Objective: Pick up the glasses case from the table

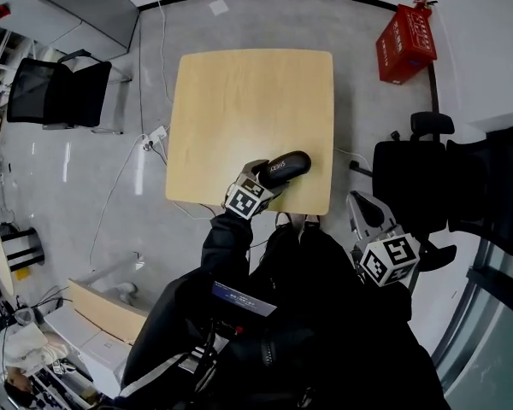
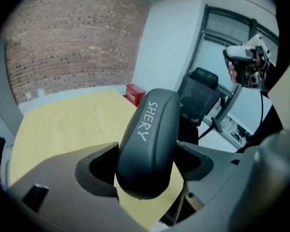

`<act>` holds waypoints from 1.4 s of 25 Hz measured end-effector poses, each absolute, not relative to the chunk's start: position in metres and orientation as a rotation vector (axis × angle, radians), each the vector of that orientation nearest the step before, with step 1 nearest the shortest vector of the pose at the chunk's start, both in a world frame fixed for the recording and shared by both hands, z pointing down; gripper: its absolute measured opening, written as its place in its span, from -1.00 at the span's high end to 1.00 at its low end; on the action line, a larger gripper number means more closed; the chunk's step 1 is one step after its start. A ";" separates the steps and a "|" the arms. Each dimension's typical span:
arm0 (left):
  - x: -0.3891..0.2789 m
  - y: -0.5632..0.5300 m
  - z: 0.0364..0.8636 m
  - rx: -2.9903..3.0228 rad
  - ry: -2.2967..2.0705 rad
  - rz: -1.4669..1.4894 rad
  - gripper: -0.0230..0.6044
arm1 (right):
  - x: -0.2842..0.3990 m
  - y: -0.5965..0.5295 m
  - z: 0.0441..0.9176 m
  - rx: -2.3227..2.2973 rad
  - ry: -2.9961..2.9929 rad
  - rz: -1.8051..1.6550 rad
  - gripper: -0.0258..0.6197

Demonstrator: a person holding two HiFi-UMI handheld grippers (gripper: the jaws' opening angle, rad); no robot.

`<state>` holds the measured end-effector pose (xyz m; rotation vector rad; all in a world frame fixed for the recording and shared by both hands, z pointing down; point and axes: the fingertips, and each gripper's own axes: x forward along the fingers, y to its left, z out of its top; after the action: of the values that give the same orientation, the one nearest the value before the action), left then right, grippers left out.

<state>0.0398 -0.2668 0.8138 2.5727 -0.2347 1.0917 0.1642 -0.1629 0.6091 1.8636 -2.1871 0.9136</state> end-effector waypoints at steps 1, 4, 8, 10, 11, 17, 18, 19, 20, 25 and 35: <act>0.039 -0.269 0.796 2.574 -0.273 1.014 -0.24 | 0.161 -0.164 0.606 1.855 -2.205 0.905 0.91; 0.034 -0.273 0.744 2.596 -0.378 0.801 -0.24 | 0.151 -0.167 0.590 1.840 -2.250 0.874 0.91; 0.020 -0.293 0.670 2.652 -0.577 0.549 -0.24 | 0.139 -0.189 0.566 1.805 -2.340 0.769 0.91; 0.014 -0.297 0.636 2.698 -0.653 0.466 -0.24 | 0.134 -0.199 0.555 1.794 -2.385 0.718 0.91; 0.011 -0.297 0.621 2.716 -0.681 0.430 -0.24 | 0.130 -0.202 0.549 1.791 -2.403 0.697 0.91; -0.017 -0.304 0.554 2.743 -0.862 0.296 -0.24 | 0.112 -0.215 0.519 1.747 -2.502 0.589 0.91; -0.023 -0.307 0.546 2.753 -0.900 0.296 -0.24 | 0.111 -0.217 0.515 1.745 -2.515 0.575 0.91; -0.028 -0.310 0.539 2.757 -0.939 0.294 -0.24 | 0.110 -0.218 0.510 1.745 -2.527 0.560 0.91; -0.034 -0.313 0.532 2.752 -0.977 0.287 -0.24 | 0.110 -0.220 0.506 1.747 -2.537 0.546 0.91; -0.055 -0.318 0.489 2.721 -1.111 0.169 -0.23 | 0.114 -0.226 0.478 1.795 -2.566 0.460 0.91; -0.042 -0.300 0.442 2.771 -1.119 0.073 -0.22 | 0.122 -0.234 0.435 1.831 -2.592 0.241 0.91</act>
<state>-0.0419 -0.3004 0.4423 2.7710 -1.1193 0.0729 0.1216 -0.2335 0.4355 1.8309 -2.5924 0.2412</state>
